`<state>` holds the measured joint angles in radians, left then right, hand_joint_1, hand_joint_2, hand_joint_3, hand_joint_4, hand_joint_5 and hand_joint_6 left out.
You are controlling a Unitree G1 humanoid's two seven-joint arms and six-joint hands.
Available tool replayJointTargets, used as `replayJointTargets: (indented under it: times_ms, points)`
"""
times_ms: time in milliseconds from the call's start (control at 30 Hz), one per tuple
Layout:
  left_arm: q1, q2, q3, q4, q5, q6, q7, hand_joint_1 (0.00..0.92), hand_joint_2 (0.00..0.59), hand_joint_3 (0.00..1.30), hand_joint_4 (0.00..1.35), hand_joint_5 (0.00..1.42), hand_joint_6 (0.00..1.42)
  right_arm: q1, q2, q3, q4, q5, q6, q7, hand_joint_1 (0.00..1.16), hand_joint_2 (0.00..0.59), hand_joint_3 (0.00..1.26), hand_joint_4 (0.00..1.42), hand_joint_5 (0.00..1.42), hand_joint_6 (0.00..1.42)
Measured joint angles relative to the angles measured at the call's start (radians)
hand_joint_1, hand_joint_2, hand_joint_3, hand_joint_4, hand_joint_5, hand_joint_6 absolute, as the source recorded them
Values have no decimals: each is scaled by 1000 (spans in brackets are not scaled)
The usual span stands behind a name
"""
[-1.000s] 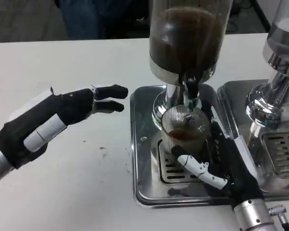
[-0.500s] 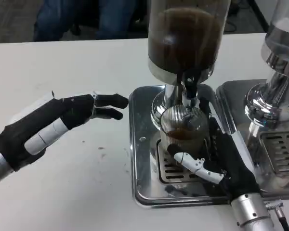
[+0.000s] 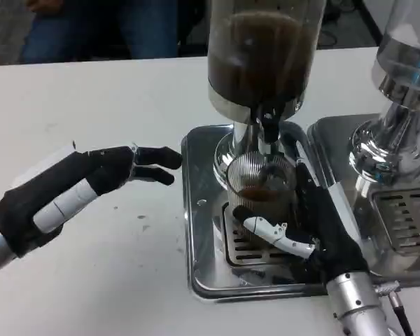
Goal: Grasp the cup under the faucet to collect the drink, then remove the cup.
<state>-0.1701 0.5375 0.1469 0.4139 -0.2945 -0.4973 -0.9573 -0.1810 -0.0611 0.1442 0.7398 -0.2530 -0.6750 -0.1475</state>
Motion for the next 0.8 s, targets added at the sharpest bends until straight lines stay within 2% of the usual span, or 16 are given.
replayJointTargets:
  times_ms: [333,667,800]
  points:
    - [5,8,0,6,13,0,3,0,64,340,255,300,207,-23,23,29,33,-40,-1,-74,808,180,189,363,470,624]
    - [11,11,0,8,21,0,7,0,64,340,262,300,211,-9,56,42,46,-110,-9,-233,835,181,351,567,721,1059]
    - [11,13,1,9,23,0,7,0,63,340,264,300,211,0,60,42,46,-124,-15,-298,845,186,403,634,798,1170]
